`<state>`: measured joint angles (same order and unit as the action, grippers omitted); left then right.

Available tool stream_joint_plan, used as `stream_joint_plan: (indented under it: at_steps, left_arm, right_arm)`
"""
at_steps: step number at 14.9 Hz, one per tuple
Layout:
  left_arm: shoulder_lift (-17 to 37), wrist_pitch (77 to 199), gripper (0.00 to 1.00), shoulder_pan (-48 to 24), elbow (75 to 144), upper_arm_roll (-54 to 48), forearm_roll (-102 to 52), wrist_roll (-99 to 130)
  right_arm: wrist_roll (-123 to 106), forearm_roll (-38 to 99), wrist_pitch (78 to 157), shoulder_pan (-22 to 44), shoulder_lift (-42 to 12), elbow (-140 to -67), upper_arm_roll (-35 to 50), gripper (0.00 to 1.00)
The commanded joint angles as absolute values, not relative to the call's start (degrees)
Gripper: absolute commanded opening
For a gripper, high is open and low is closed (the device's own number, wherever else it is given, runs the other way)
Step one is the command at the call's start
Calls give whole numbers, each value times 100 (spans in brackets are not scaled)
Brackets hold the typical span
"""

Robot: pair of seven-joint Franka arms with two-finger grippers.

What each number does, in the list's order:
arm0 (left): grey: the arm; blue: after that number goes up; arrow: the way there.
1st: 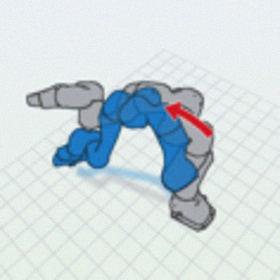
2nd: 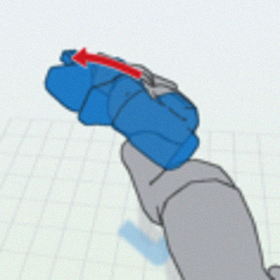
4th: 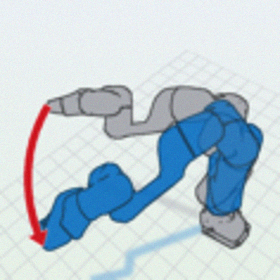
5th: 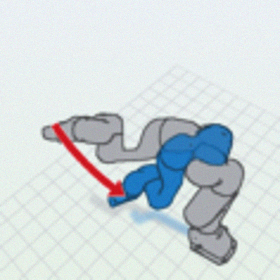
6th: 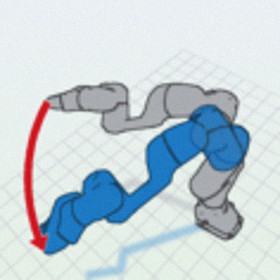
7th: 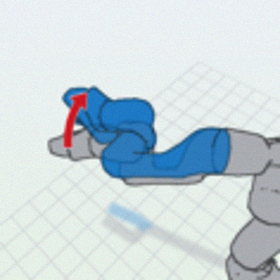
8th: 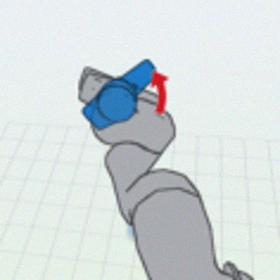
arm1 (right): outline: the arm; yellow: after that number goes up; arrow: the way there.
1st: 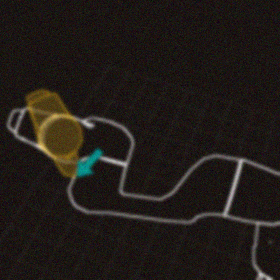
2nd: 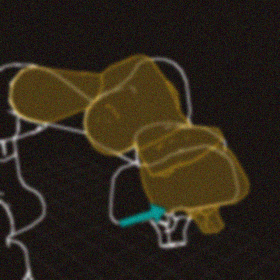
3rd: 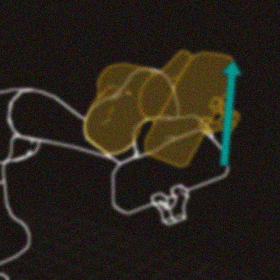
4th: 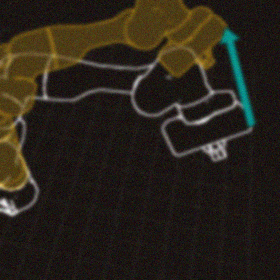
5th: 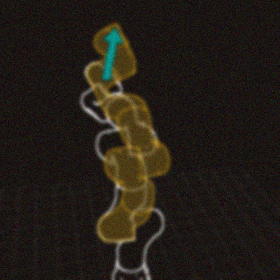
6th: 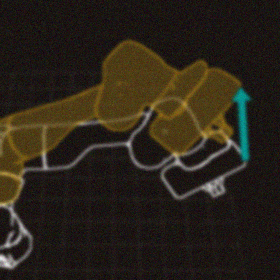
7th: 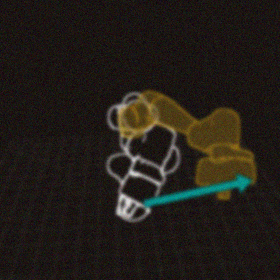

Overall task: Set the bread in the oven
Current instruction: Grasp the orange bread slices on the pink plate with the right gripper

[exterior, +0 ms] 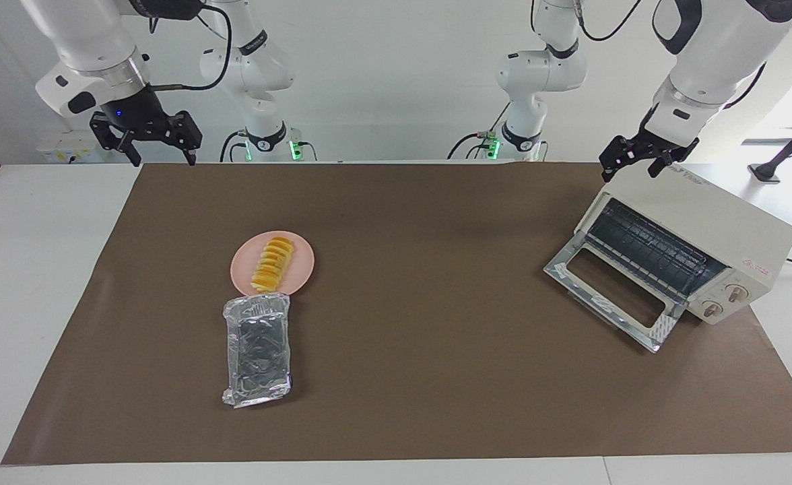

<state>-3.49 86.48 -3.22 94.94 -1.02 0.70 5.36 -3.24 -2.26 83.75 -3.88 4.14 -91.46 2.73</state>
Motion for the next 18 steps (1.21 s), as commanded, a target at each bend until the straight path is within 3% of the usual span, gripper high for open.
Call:
stream_joint_plan:
  at_steps: [1, 9, 13, 18]
  left_arm:
    - [-492, 8596, 100, -308, 9615, -97, 44, 580]
    - [-492, 8604, 100, -299, 9615, -97, 44, 580]
    - [-492, 8596, 100, -299, 9615, -97, 44, 580]
    - [-492, 8596, 100, -299, 9615, -97, 35, 571]
  right_arm:
    - [-501, -123, 8420, -466, 404, -9132, 308, 100]
    - [-510, -141, 8472, -431, 448, -9237, 325, 100]
    - [-466, -132, 9208, -335, 808, -10087, 325, 100]
    - [-10, -132, 10351, -54, 844, -11239, 334, 100]
